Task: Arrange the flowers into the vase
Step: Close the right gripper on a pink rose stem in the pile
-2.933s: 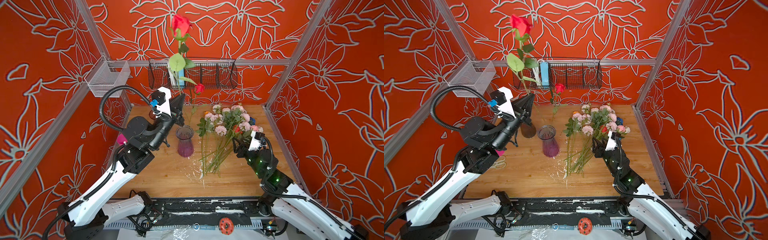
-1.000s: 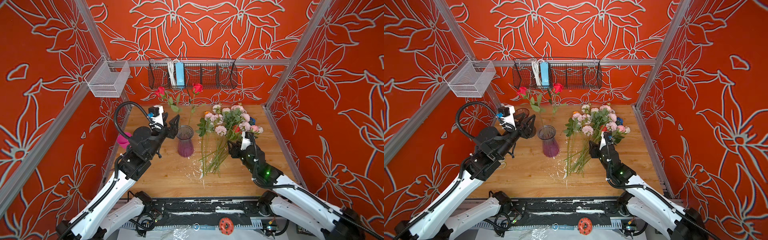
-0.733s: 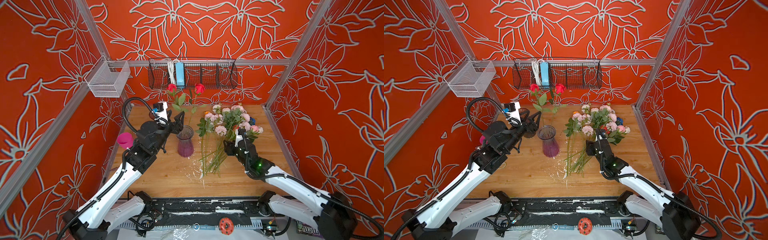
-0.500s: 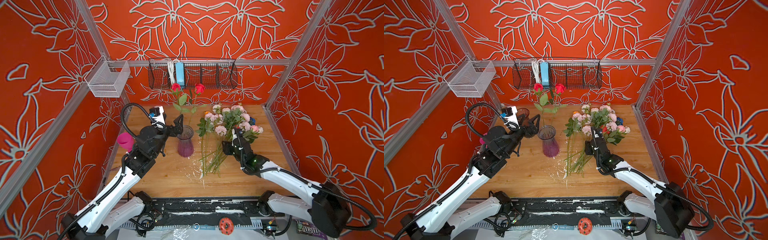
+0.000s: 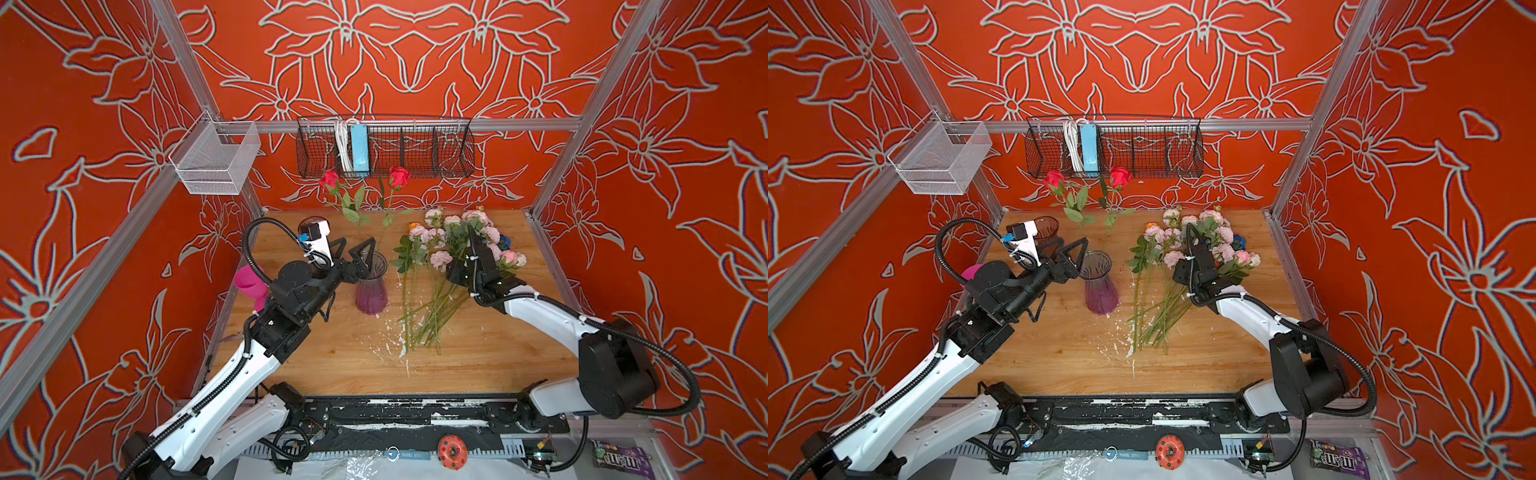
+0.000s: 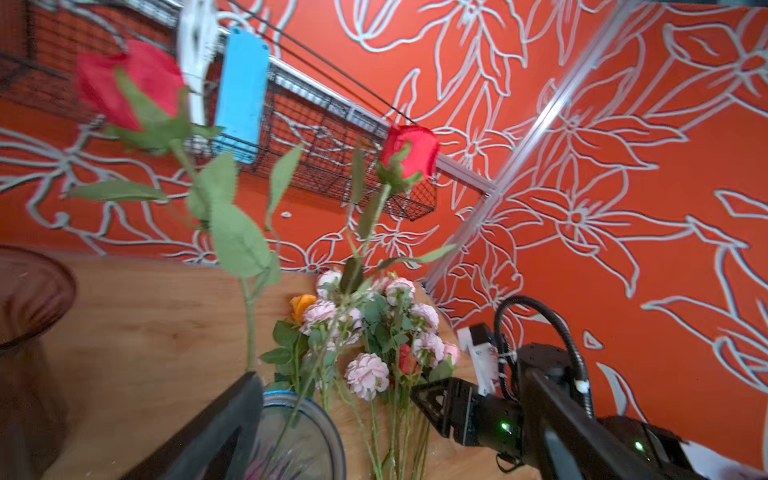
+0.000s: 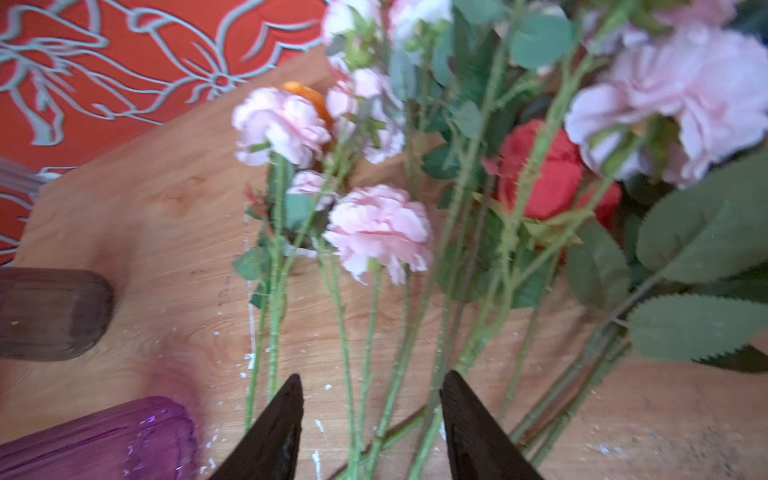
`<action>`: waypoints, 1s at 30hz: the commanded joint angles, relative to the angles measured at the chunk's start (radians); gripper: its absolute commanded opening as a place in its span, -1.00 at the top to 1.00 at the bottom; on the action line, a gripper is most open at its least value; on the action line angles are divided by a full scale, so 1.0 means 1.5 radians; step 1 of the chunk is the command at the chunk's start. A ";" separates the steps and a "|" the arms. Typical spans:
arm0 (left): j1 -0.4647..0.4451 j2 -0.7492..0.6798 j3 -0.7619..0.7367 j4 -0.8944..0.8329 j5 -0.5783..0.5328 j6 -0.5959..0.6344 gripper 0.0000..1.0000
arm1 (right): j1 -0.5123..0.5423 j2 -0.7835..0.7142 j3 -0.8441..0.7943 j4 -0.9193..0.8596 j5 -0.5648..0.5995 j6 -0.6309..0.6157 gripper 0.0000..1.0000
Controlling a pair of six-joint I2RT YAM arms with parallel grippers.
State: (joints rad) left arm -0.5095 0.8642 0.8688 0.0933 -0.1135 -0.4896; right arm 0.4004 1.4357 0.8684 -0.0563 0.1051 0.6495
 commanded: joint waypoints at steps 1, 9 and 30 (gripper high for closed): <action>0.004 -0.009 0.019 -0.082 -0.142 -0.088 -0.96 | -0.014 0.001 0.003 -0.026 -0.018 0.036 -0.11; 0.006 -0.017 0.015 -0.082 -0.138 -0.101 -0.96 | -0.041 -0.016 0.011 -0.041 -0.027 0.027 -0.14; 0.031 -0.005 0.013 -0.088 -0.136 -0.111 -0.96 | -0.064 0.083 0.121 -0.109 -0.101 -0.037 -0.11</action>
State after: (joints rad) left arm -0.4702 0.8494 0.8776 -0.0303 -0.3138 -0.6327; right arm 0.3138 1.5299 1.0260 -0.1570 -0.0181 0.5995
